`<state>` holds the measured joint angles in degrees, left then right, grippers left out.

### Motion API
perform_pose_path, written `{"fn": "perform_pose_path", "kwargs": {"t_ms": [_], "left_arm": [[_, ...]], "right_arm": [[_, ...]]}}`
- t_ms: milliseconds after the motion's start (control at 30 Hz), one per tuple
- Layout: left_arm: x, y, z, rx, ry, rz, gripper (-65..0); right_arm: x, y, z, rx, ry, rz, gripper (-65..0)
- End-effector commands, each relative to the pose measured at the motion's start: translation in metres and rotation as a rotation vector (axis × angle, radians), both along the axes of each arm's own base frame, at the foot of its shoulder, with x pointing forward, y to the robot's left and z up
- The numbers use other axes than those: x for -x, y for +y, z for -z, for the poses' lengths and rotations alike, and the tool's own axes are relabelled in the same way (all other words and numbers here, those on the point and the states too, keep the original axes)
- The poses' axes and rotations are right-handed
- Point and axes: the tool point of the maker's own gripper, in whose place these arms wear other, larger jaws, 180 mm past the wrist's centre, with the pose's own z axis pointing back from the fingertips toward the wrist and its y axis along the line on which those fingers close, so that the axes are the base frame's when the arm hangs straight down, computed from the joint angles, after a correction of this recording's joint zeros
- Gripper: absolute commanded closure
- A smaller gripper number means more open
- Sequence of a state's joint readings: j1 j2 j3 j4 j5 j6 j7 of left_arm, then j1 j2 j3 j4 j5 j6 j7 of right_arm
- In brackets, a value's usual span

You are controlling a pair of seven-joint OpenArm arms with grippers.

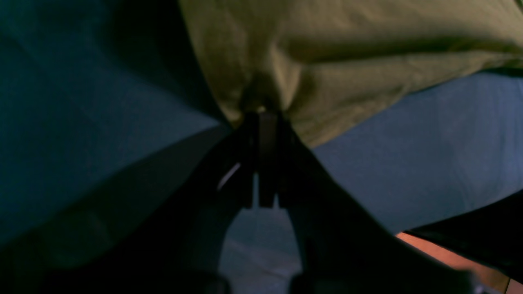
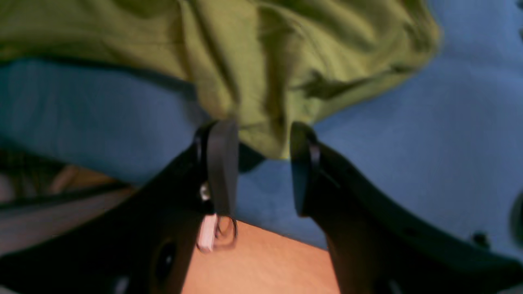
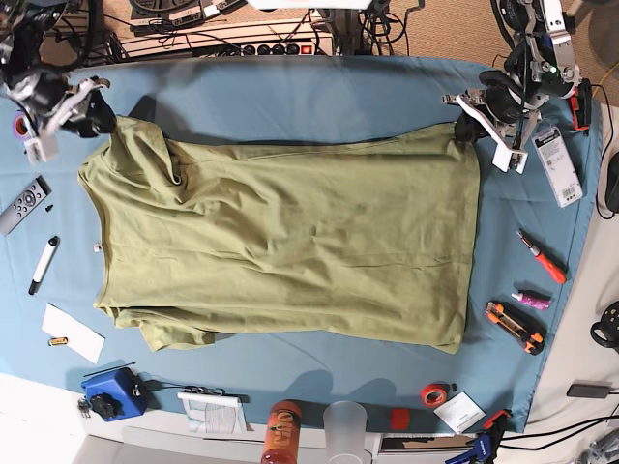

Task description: Layout the t-shirt on the table in an organized manner, then fold the t-shirt properly

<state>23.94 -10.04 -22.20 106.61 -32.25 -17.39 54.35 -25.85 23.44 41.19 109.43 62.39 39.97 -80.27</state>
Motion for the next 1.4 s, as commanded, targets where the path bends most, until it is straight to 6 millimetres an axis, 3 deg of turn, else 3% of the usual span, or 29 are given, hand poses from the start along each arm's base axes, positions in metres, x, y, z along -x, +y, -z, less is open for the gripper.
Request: {"fn": "perform_pose_path", "kwargs": {"t_ms": [0, 300, 500, 600, 767, 900, 1233, 1367], "left_arm": [[0.017, 0.006, 0.014, -0.045, 0.093, 0.01, 0.0], [0.016, 0.005, 0.012, -0.037, 0.083, 0.007, 0.0], [0.015, 0.005, 0.012, -0.036, 0.083, 0.007, 0.0], [0.016, 0.005, 0.012, -0.036, 0.083, 0.007, 0.0], [0.016, 0.005, 0.012, -0.036, 0.083, 0.007, 0.0], [0.014, 0.005, 0.012, -0.035, 0.076, 0.005, 0.0], [0.013, 0.001, 0.01, -0.008, 0.069, 0.003, 0.0], [0.013, 0.001, 0.01, -0.007, 0.068, 0.003, 0.0]], "right_arm": [[-0.008, 0.004, -0.009, 0.019, -0.029, -0.049, -21.8], [-0.04, 0.035, 0.001, 0.347, -0.077, -0.272, -21.7], [-0.032, 0.056, 0.03, 0.49, -0.013, -0.424, -21.7], [-0.038, 0.054, 0.034, 0.579, -0.026, -0.436, -21.7], [-0.05, 0.025, 0.026, 0.777, -0.042, -0.38, -21.7], [-0.052, 0.02, 0.022, 0.794, -0.049, -0.38, -21.7], [-0.027, 0.054, 0.039, 0.568, 0.052, -0.471, -21.7], [-0.025, 0.056, 0.041, 0.567, 0.059, -0.479, -21.7]]}}
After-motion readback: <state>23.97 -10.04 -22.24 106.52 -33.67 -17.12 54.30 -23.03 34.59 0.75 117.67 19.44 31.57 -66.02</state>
